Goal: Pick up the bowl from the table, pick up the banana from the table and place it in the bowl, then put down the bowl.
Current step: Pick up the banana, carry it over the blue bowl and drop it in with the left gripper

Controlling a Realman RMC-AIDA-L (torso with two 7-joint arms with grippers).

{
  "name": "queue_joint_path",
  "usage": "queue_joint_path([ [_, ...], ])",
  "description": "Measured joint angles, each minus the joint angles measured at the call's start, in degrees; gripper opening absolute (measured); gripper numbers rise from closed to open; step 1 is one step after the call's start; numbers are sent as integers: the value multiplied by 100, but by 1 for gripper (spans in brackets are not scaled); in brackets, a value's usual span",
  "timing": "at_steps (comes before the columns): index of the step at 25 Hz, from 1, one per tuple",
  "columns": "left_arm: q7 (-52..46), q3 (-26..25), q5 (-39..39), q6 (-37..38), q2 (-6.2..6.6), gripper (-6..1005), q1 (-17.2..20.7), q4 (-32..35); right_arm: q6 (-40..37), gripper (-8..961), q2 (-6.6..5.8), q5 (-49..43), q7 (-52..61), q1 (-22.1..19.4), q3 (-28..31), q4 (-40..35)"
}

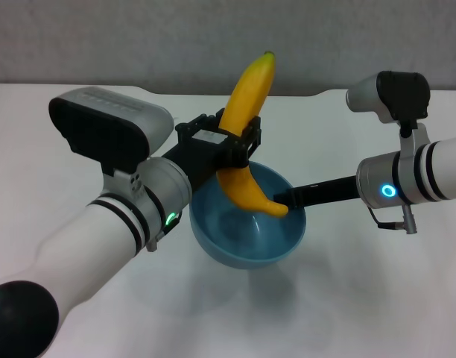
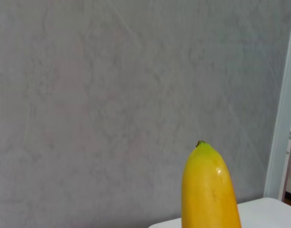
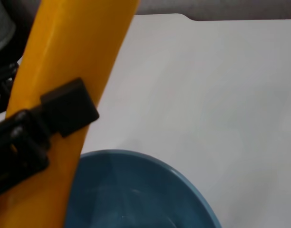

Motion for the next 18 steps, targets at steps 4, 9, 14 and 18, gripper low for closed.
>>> queue_joint_path([
  [4, -12, 115, 2, 33, -3, 498, 1, 58, 14, 30, -11, -4, 1, 17, 8, 6],
  [9, -23, 229, 2, 94, -1, 499, 2, 101, 51, 30, -20, -8, 1, 18, 53, 12],
  [14, -22, 399, 2, 276, 15, 499, 0, 104, 68, 31, -23, -19, 1, 18, 61, 19],
  [18, -13, 467, 1, 417, 12, 644, 2, 105, 106, 31, -23, -21, 1, 17, 64, 23],
])
